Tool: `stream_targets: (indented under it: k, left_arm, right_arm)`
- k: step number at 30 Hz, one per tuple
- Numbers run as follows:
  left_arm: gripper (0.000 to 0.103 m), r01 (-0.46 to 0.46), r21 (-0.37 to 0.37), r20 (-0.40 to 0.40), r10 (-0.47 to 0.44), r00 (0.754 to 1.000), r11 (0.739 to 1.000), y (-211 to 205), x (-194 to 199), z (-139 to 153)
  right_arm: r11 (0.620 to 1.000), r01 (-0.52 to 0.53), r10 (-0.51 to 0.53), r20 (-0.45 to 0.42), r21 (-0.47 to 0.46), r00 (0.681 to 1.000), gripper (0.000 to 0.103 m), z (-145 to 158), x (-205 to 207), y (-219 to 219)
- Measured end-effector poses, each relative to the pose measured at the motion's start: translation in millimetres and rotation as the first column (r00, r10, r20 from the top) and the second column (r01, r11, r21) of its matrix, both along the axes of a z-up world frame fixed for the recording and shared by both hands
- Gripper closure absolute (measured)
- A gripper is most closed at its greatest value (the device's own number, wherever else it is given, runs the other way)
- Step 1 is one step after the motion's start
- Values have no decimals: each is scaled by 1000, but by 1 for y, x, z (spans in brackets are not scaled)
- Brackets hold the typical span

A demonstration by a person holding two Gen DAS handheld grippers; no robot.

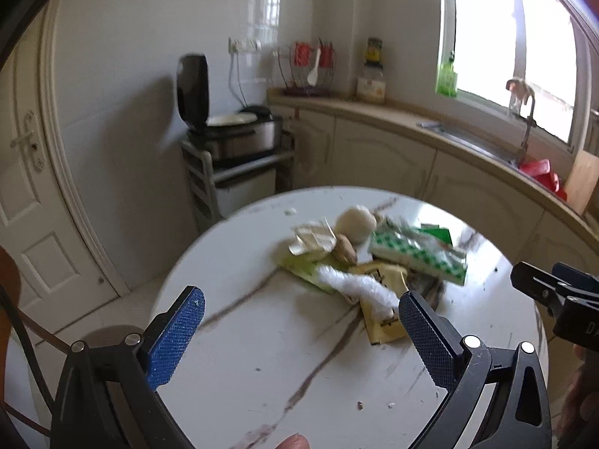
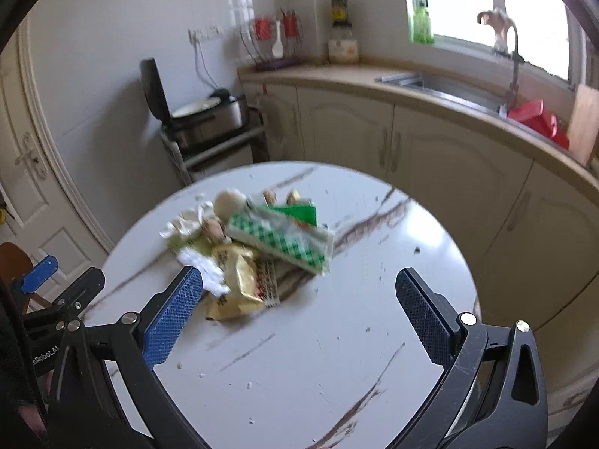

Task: Collect trash
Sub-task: 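Move both open tools back over the table, then grasp the crumpled clear wrapper with the left tool while the right tool grasps the yellow wrapper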

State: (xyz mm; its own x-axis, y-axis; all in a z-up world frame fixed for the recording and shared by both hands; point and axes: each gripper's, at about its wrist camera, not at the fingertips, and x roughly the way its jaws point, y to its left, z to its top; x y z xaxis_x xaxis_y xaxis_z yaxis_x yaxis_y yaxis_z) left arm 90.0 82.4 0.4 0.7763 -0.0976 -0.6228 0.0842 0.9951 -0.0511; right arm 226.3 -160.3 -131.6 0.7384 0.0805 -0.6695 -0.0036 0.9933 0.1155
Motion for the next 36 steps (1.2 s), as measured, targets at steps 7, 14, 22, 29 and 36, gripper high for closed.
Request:
stream_targets:
  k: [7,14,22,29,36]
  left_arm:
    - [1,20,-38,-118,-24,993,999,-22,56,-31]
    - [1,-7,-58,-216,-6,976,998,-34,110,-48]
    - [27,-29,-138,-286,-12,958,990,-24,163,-66]
    - [79,21,-119,-271,-52,961,993,-3,182,-74]
    - [89,59,-104,-255,-84,963,993,34,174,-87]
  right_arm:
    - [1000,9,-10,-71,-14,997,0,-25,19,-10]
    - [1000,-15,12,-126,-23,992,0,-48,49,-16]
    - [998,-64,61,-165,-13,984,0,-63,79,-17]
    - [997,-68,72,-192,30,979,0,-74,74,-10]
    - [994,-95,105,-206,58,973,0,-74,62,12]
